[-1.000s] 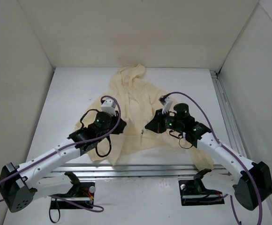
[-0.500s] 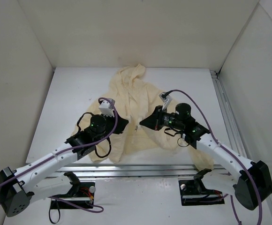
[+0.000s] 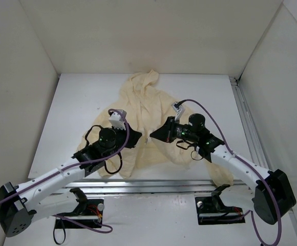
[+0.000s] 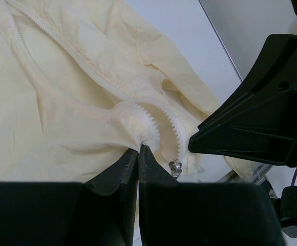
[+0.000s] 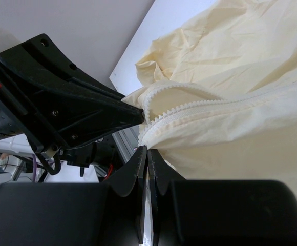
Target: Zip up the jacket
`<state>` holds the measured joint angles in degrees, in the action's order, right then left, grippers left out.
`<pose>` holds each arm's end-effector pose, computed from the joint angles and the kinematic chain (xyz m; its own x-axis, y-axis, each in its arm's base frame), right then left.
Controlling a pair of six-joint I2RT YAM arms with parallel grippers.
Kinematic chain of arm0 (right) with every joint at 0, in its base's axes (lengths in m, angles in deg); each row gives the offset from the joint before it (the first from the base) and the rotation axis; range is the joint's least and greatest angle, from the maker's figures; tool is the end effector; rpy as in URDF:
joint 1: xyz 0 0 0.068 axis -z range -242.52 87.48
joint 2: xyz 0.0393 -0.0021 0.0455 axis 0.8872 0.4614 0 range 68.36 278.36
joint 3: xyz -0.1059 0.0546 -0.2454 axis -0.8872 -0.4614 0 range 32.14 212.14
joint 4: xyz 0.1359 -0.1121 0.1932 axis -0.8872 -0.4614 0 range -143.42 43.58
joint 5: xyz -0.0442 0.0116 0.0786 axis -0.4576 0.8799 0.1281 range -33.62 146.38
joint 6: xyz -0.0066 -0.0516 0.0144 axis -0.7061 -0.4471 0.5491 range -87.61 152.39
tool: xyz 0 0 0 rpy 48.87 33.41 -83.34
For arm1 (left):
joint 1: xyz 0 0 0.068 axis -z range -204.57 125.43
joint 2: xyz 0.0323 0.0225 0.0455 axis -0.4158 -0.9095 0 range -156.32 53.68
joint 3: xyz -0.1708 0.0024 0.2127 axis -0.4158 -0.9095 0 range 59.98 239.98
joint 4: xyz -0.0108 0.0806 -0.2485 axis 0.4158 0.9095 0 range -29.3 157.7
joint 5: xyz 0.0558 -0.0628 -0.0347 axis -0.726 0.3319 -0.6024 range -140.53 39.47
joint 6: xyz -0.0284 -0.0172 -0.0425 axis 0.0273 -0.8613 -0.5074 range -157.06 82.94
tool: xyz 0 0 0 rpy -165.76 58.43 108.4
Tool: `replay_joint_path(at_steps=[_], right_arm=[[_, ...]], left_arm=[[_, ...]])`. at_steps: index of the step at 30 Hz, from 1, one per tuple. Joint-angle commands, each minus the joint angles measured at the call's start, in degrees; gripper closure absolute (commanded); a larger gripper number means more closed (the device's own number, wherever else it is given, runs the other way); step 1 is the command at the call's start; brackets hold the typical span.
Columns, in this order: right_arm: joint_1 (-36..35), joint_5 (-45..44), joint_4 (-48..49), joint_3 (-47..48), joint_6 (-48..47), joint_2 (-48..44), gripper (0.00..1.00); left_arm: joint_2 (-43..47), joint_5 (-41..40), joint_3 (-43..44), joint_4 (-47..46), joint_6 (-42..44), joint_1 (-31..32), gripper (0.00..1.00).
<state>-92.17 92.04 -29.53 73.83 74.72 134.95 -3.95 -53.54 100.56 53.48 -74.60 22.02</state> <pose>0.2195 0.1490 0.2927 -0.6979 0.2323 -0.6774 -0.5865 0.3574 0.7268 0.1653 -0.1719 0.3033 -0.5135 -0.3427 -0.7867 0.4755 0.6495 -0.5933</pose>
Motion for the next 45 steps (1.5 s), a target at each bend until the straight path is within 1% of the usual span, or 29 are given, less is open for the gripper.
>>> replay_joint_path(at_steps=[1,45], right_arm=[[-0.59,0.73,6.76,0.93,1.00,0.65,1.00],[-0.50,-1.56,7.81,2.78,1.27,1.97,1.00]], left_arm=[[1.81,-0.16,0.65,-5.61,-0.25,0.43,1.00],[1.73,0.46,0.12,-6.14,-1.22,0.96,1.00]])
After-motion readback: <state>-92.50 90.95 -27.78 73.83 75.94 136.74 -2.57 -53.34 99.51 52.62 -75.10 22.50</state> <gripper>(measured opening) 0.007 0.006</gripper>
